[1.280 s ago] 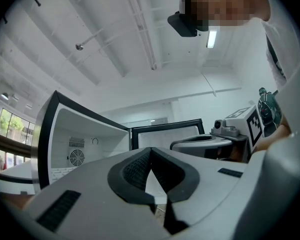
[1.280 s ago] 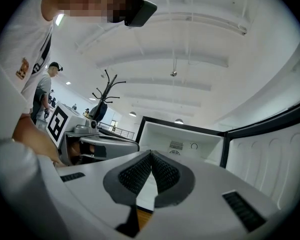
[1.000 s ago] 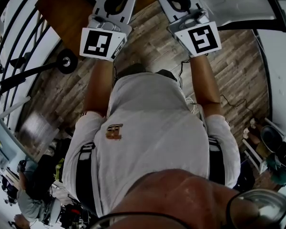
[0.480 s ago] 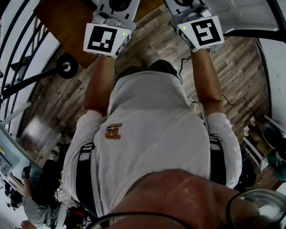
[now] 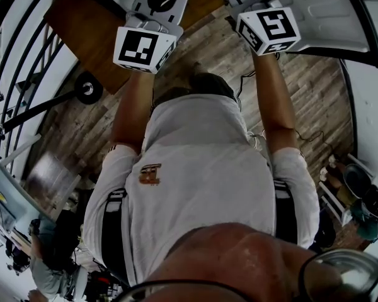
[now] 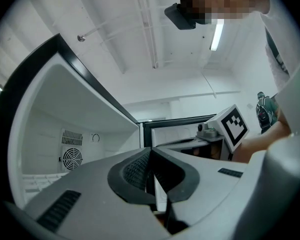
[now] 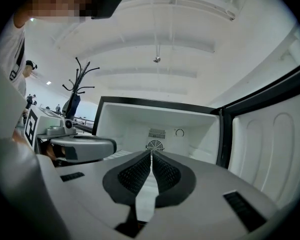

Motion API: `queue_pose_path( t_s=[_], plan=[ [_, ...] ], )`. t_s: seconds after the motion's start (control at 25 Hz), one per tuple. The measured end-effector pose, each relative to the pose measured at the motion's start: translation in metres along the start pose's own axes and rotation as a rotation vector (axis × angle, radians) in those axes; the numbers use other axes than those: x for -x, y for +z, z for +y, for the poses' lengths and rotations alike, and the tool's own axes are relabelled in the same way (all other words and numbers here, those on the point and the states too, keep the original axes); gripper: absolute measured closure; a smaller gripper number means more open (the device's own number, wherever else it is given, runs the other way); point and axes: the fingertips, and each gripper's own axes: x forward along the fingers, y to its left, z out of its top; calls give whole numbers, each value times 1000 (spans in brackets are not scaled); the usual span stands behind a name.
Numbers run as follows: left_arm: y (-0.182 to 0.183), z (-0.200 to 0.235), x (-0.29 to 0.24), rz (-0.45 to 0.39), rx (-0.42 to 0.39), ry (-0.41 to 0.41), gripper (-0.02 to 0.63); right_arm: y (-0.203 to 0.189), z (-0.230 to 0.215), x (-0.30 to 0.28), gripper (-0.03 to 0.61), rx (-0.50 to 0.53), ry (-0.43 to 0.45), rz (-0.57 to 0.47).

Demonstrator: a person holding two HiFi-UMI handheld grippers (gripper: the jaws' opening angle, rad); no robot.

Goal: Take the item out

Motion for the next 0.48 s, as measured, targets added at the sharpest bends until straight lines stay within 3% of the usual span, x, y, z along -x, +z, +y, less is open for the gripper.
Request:
queue_pose_path(
  t_s=[0.24,0.48],
  plan=[
    [-2,0,-20,14,-10,26,595,-9,-32,-15,543,-94,-20,2],
    [-3,2,-33,29,-20,59,595,-24,-66,-32,541,-323,-49,-2]
  ],
)
